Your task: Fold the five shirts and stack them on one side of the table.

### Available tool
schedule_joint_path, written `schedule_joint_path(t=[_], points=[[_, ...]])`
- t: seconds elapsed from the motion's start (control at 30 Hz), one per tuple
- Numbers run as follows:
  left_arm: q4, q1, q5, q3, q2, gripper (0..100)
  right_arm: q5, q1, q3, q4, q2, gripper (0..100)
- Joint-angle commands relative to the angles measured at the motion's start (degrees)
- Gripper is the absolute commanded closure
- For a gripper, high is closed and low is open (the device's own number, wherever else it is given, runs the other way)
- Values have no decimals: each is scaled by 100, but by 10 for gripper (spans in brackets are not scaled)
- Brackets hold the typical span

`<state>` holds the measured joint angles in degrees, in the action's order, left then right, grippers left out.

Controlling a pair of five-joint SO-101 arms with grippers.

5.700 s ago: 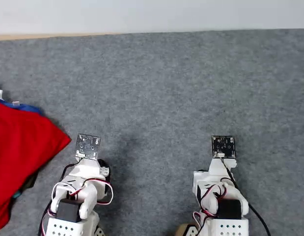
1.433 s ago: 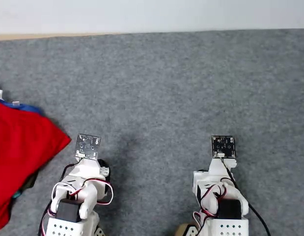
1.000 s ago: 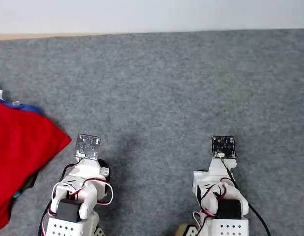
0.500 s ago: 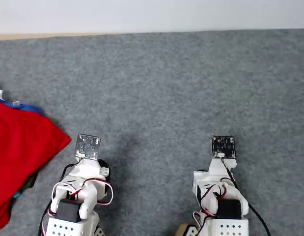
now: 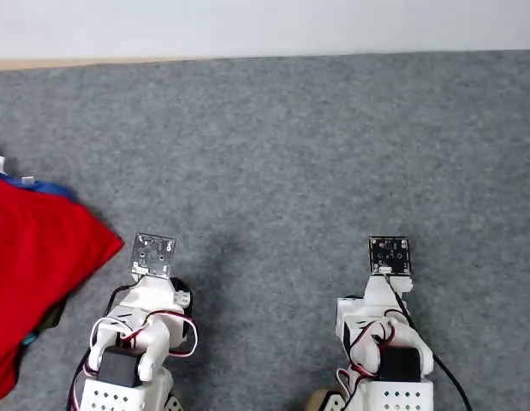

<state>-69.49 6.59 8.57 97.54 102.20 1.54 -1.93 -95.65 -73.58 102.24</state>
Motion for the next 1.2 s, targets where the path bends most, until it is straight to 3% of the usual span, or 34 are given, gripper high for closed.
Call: schedule_joint_path(t=[0.0, 0.33, 0.97, 1.17], points=[[-35, 0, 26, -101, 53, 997, -35, 48, -79, -13, -22, 988], [-18, 721, 26, -101, 53, 996, -35, 48, -79, -13, -22, 988], [-26, 730, 44, -101, 53, 996, -35, 48, -79, -13, -22, 988], [123, 545, -237, -365, 53, 995, -35, 48, -79, -13, -22, 988]])
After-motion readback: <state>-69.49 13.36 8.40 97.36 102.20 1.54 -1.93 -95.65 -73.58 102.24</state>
